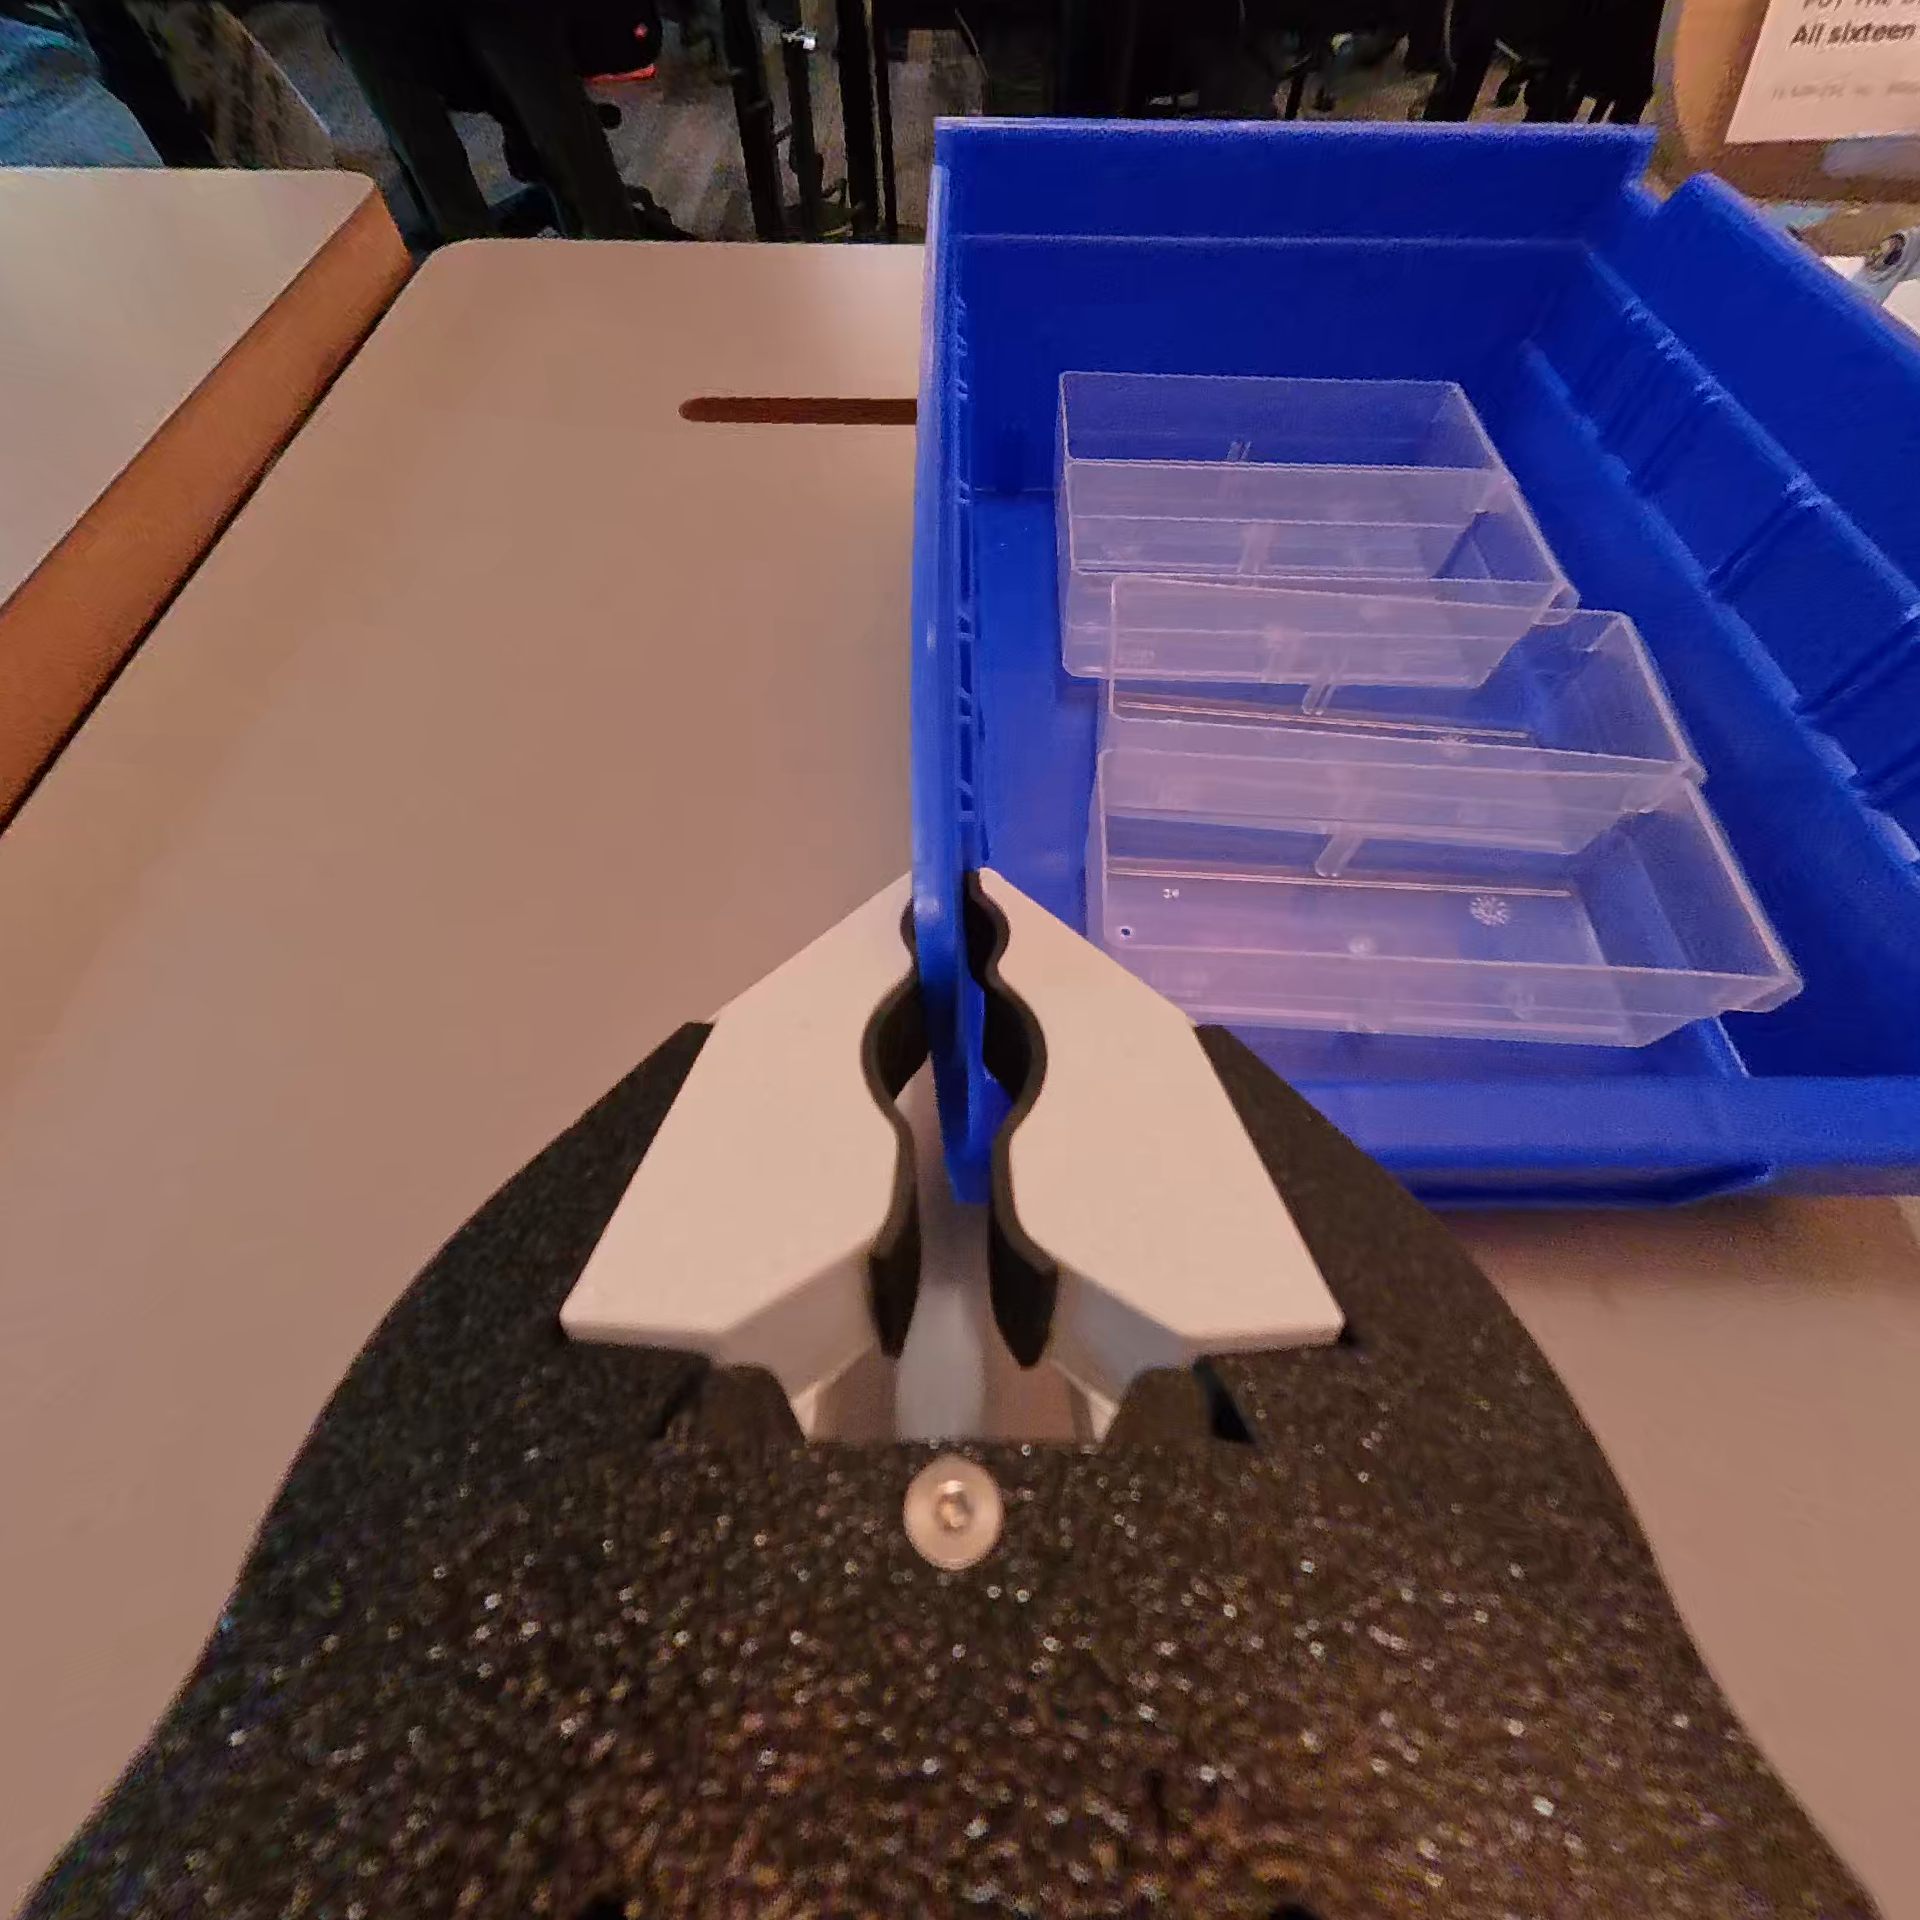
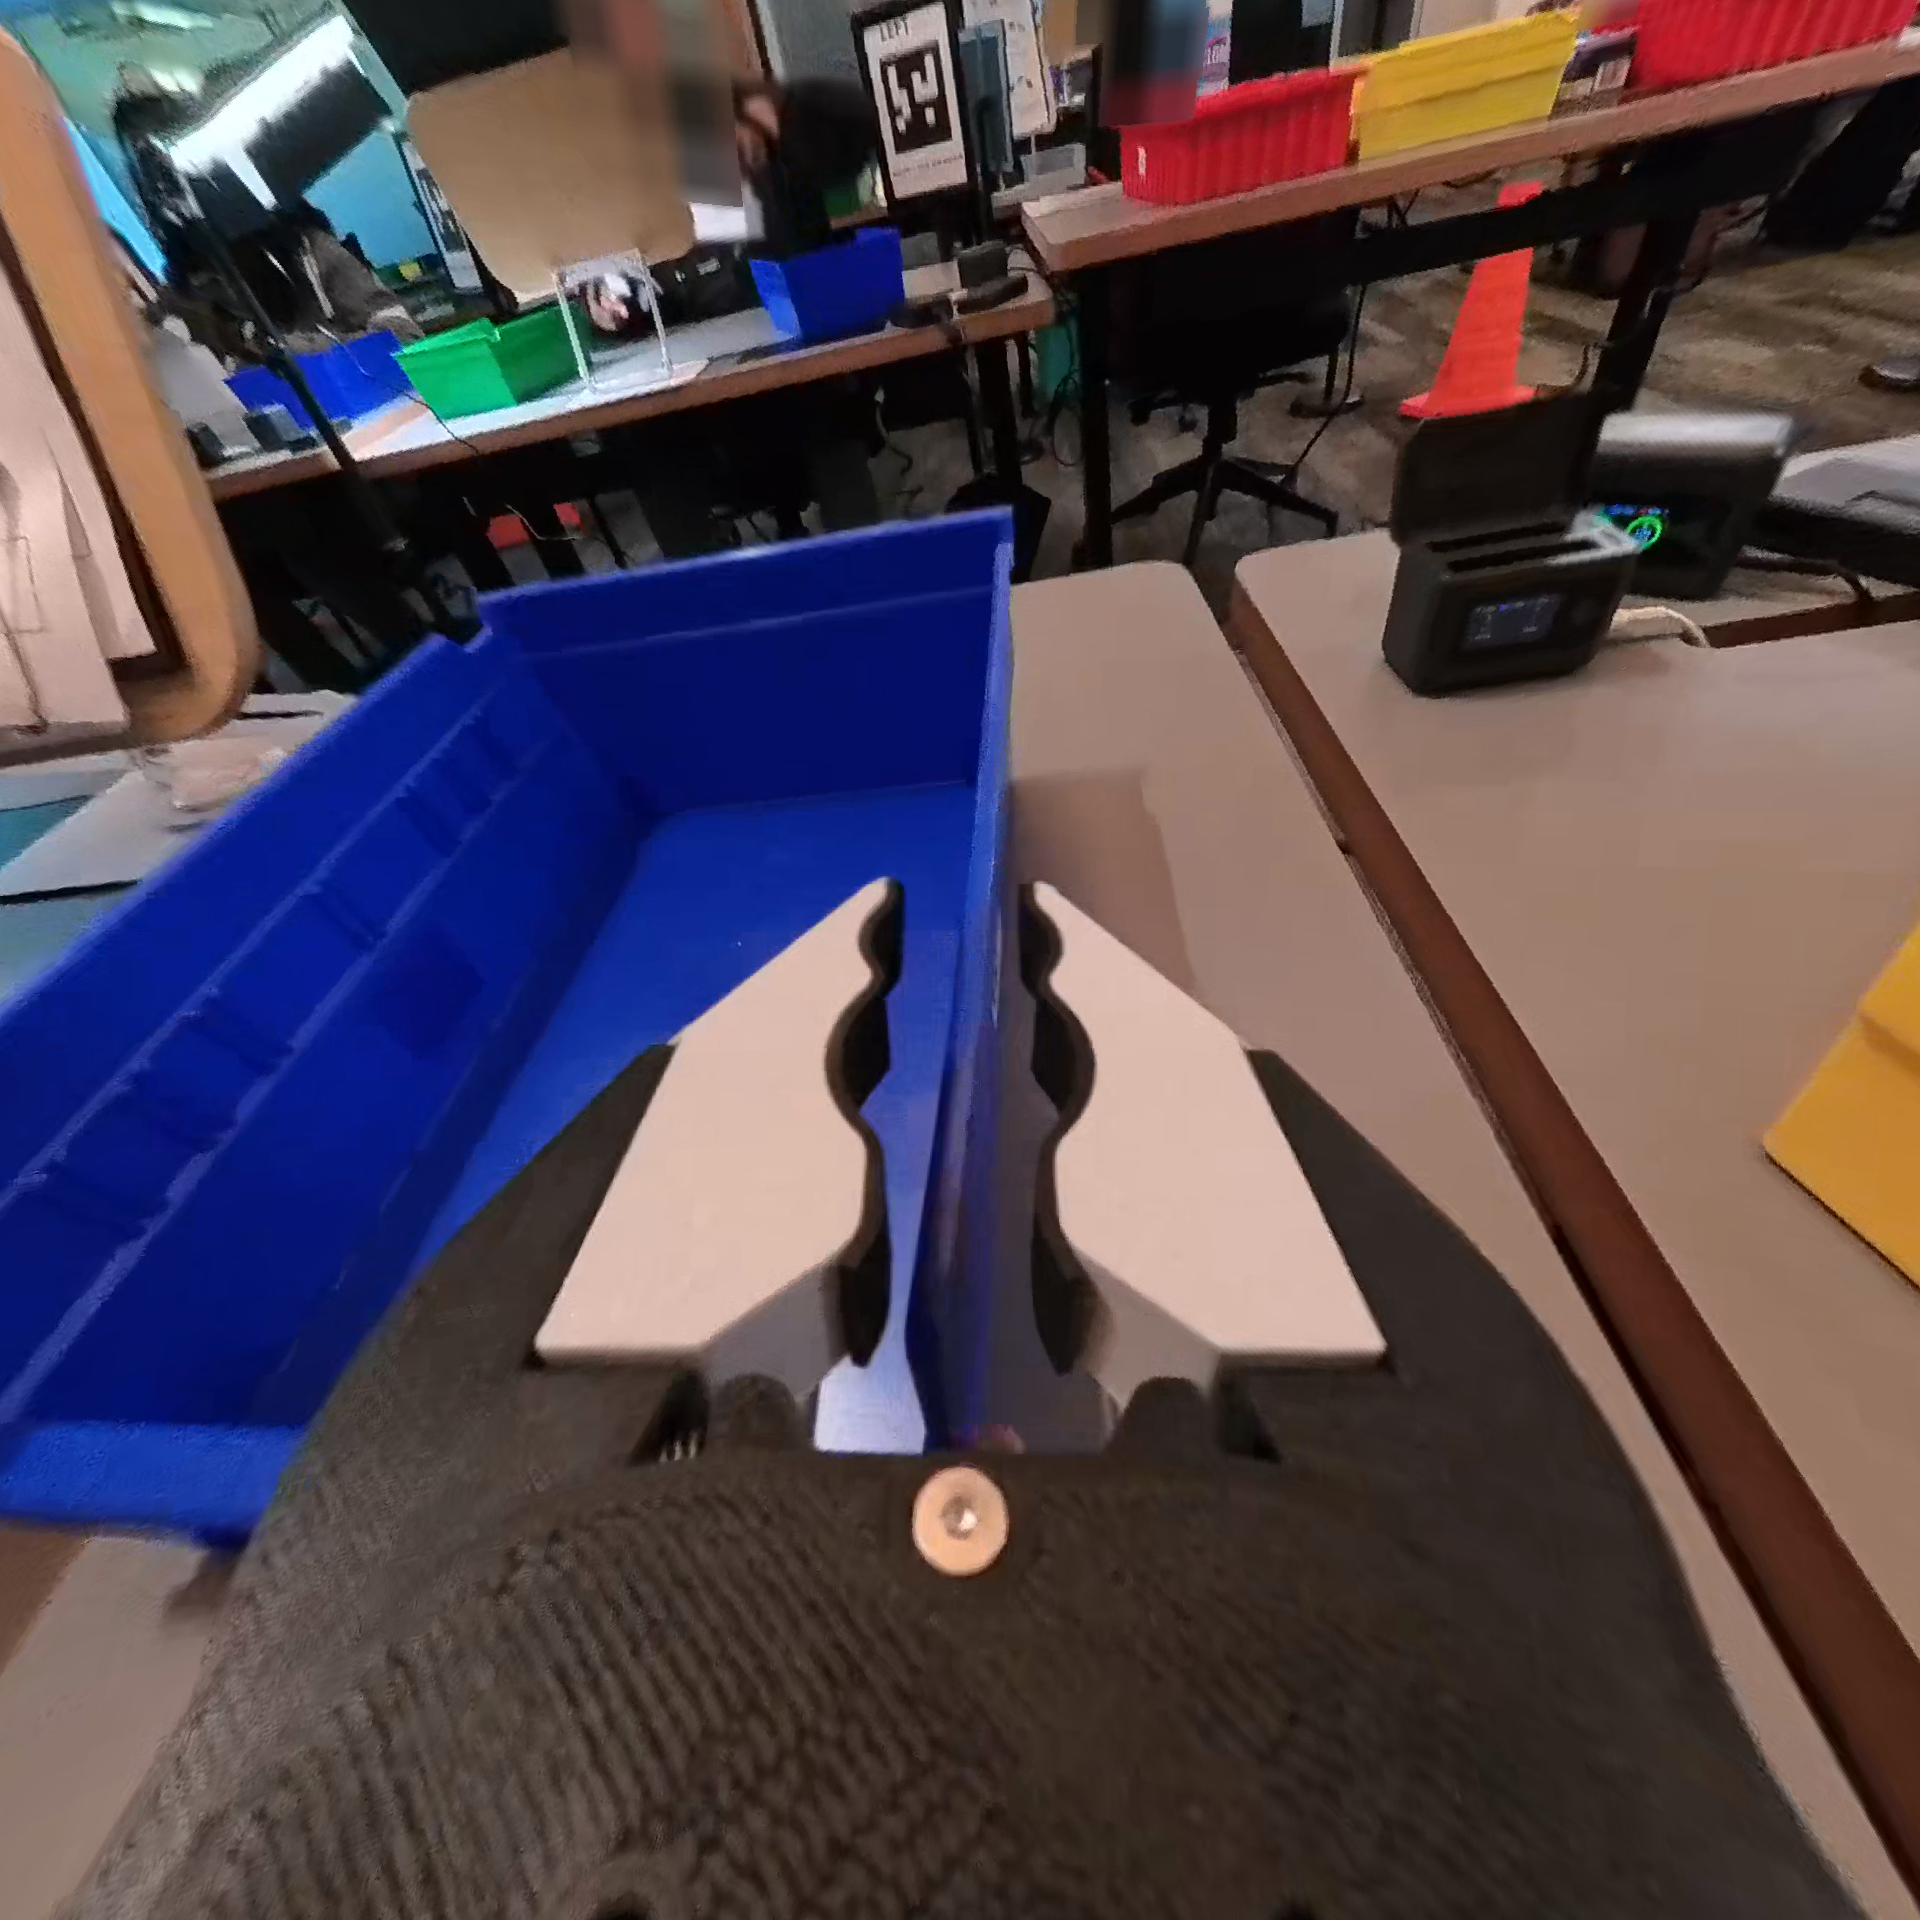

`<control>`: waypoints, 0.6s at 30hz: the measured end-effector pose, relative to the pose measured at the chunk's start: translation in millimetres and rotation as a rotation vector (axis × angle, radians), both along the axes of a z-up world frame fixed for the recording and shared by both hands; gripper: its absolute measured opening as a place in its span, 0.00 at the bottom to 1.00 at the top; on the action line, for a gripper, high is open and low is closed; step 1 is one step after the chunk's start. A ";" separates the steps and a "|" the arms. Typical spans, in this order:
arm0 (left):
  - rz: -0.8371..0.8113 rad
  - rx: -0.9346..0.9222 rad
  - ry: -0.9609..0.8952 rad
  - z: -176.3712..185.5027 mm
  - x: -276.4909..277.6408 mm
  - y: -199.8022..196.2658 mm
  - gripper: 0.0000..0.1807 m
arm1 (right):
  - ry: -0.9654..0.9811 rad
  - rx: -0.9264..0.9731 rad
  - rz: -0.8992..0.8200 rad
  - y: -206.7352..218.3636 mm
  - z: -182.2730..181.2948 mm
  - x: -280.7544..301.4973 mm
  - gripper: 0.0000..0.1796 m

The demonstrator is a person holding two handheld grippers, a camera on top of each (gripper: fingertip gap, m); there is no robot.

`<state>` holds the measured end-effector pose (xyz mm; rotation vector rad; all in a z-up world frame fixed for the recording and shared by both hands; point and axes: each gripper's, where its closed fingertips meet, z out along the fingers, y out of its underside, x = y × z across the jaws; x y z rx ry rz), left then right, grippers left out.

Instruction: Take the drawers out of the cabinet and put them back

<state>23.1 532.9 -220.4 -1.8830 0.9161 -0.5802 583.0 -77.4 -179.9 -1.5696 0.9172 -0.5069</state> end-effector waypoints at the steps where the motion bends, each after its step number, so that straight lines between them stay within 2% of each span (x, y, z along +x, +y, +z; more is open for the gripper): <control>1: -0.003 0.005 0.008 -0.1 1.3 1.1 0.00 | -0.043 0.016 0.000 -3.0 10.1 -3.1 0.18; 5: -0.028 0.030 0.064 -0.8 0.9 0.9 0.01 | -0.297 -0.173 -0.063 -30.2 54.4 -26.7 0.31; 6: -0.025 0.032 0.081 -0.3 -1.0 0.8 0.03 | -0.357 -0.229 -0.080 -34.8 65.4 -36.4 0.39; 8: 0.001 0.062 0.090 8.9 -6.0 1.0 0.07 | -0.483 -0.306 -0.166 -46.3 90.5 -56.4 0.74; 9: 0.006 0.085 0.084 16.4 -7.8 -0.7 0.09 | -0.546 -0.347 -0.190 -48.0 100.8 -68.5 0.81; 12: -0.004 0.154 0.072 38.2 -9.8 -9.9 0.16 | -0.741 -0.499 -0.199 -38.0 123.4 -112.9 0.77; 14: -0.013 0.173 0.076 48.2 -8.0 -17.4 0.17 | -0.789 -0.566 -0.159 -20.5 128.9 -135.8 0.69; 15: -0.032 0.177 0.077 52.3 -4.8 -22.9 0.17 | -0.776 -0.588 -0.121 -9.0 129.3 -143.2 0.57; 16: -0.059 0.180 0.080 55.8 -0.6 -29.3 0.17 | -0.760 -0.591 -0.089 2.2 133.2 -148.5 0.38; 17: -0.087 0.182 0.087 58.4 3.8 -35.5 0.16 | -0.741 -0.584 -0.035 14.8 139.6 -156.7 0.25; 18: -0.115 0.180 0.098 59.7 8.0 -41.4 0.16 | -0.738 -0.571 0.043 33.1 147.3 -165.6 0.19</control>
